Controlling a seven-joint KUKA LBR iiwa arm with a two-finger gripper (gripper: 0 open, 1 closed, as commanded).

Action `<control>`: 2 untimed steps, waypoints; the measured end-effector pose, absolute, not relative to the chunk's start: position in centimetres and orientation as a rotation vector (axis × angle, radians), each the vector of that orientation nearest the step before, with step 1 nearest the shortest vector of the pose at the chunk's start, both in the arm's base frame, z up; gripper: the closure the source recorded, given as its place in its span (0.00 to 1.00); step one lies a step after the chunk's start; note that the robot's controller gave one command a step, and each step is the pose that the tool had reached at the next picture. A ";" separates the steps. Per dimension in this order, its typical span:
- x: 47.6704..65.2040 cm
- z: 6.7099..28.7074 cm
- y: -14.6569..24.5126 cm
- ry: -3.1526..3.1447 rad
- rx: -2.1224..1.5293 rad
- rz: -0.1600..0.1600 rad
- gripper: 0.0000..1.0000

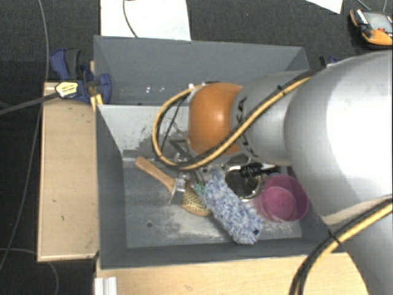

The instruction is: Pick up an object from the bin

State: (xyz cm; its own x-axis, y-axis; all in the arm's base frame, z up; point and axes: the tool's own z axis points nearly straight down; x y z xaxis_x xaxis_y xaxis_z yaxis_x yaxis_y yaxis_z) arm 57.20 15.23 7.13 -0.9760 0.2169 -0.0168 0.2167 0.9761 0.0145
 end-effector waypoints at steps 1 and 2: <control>56.0 7.1 14.4 3.139 0.034 0.009 1.00; 56.0 7.1 14.4 3.139 0.036 0.010 1.00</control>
Offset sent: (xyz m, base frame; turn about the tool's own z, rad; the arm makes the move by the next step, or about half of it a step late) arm 0.0000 0.0000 0.0000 0.0000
